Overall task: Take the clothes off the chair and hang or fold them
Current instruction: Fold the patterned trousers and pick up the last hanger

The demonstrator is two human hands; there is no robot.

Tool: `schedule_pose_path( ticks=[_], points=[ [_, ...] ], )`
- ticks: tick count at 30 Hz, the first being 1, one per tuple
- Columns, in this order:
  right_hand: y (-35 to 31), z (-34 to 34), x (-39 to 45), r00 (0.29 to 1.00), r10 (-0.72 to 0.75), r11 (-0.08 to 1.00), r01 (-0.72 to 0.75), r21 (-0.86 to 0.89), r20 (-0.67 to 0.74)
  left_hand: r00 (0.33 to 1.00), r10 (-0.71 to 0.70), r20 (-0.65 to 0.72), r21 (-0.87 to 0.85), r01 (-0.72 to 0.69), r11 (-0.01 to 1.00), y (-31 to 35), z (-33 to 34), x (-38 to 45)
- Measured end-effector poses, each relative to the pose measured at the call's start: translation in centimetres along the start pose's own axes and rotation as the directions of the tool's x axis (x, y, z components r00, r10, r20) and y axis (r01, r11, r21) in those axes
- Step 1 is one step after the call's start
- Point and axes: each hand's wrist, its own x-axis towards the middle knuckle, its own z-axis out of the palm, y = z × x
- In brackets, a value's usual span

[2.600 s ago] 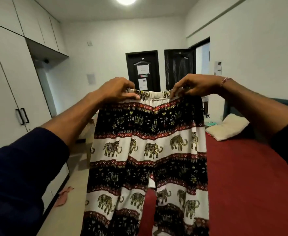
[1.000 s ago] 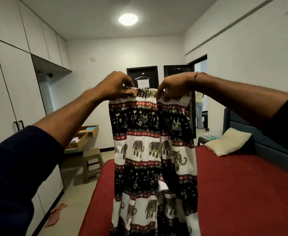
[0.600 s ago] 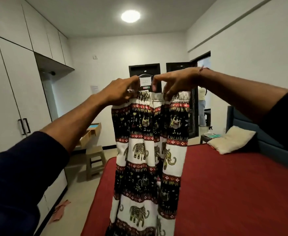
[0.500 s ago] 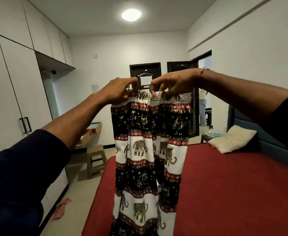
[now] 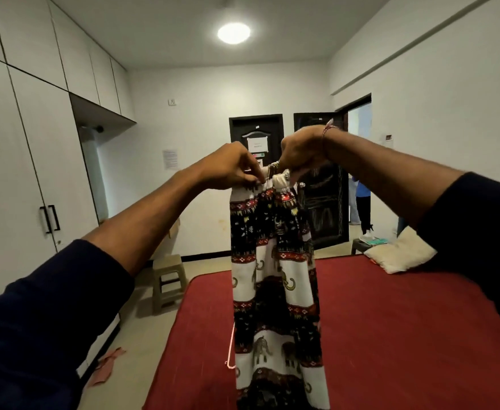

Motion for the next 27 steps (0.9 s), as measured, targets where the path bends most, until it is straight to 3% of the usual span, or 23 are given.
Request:
schedule_pose_path(
  ticks=[5, 9, 13, 16, 20, 23, 25, 27],
  points=[
    [-0.8, 1.3, 1.6, 0.987, 0.134, 0.975, -0.147, 0.167, 0.086, 0.996, -0.083, 0.037, -0.156, 0.088, 0.984, 0.6, 0.6, 0.0],
    [-0.6, 1.8, 1.6, 0.979, 0.156, 0.905, -0.195, 0.379, 0.131, 0.973, -0.222, 0.064, -0.328, 0.231, 0.916, 1.1, 1.4, 0.1],
    [-0.2, 2.2, 1.8, 0.988, 0.143, 0.87, -0.154, 0.468, 0.06, 0.969, -0.226, 0.1, -0.078, 0.234, 0.969, 1.6, 1.3, 0.3],
    [-0.7, 1.9, 0.8, 0.99, 0.114, 0.85, -0.14, 0.508, 0.082, 0.966, -0.242, 0.095, -0.018, 0.245, 0.969, 1.2, 0.4, 0.3],
    [0.6, 1.7, 0.5, 0.999, 0.034, 0.953, -0.021, 0.303, -0.039, 0.956, -0.265, 0.124, -0.013, 0.268, 0.963, 0.6, -1.1, -0.2],
    [1.9, 1.4, -0.1, 0.992, -0.129, 0.973, 0.124, 0.194, 0.014, 0.953, -0.267, 0.142, -0.05, 0.276, 0.96, 0.2, -2.3, -0.7],
    [2.6, 0.9, -0.5, 0.976, -0.219, 0.975, 0.219, -0.032, 0.017, 0.947, -0.277, 0.161, -0.058, 0.289, 0.956, -0.1, -3.0, -1.0],
    [3.0, 0.6, -0.4, 0.943, -0.32, 0.925, 0.29, -0.244, -0.093, 0.941, -0.281, 0.189, -0.068, 0.298, 0.952, -0.3, -3.7, -1.3]
  ],
)
